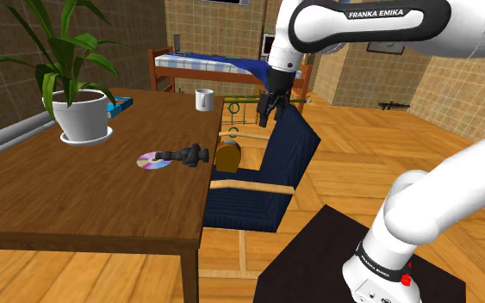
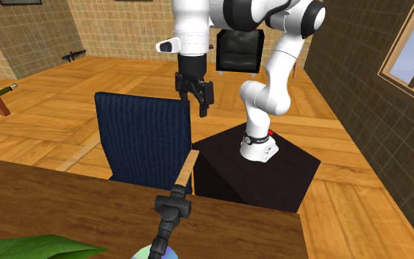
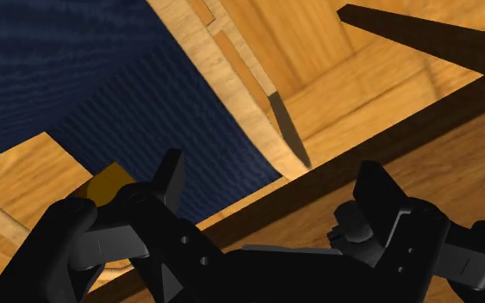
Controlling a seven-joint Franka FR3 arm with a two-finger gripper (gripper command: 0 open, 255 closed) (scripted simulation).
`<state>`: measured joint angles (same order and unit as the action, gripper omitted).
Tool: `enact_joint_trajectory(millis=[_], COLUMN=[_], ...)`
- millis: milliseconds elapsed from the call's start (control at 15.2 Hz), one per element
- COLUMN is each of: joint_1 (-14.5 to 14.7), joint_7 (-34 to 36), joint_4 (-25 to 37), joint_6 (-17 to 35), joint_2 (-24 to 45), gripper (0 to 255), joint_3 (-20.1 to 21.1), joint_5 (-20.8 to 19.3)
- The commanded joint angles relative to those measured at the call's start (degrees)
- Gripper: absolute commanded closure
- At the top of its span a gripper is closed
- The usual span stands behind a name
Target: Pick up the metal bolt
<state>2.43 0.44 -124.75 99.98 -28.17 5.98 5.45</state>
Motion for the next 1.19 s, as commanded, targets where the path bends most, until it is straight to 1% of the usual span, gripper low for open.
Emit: enact_joint_trajectory(millis=[0,330,660,924,1122], joint_1=[0.6,1.9,3.8,6.2,8.8], joint_7=[0.6,1.8,3.4,4.5,5.0], joint_4=[3.5,12.9,24.1,34.7,44.0], joint_6=[0.7,0.9,-0.6,-3.3,-6.4], joint_2=[5.0,17.1,29.5,39.9,48.2], gripper=[0,0,0,0,0], joint_3=[1.6,4.9,7.8,9.4,10.1], joint_5=[-0.5,-3.2,-7.0,-10.8,-13.8])
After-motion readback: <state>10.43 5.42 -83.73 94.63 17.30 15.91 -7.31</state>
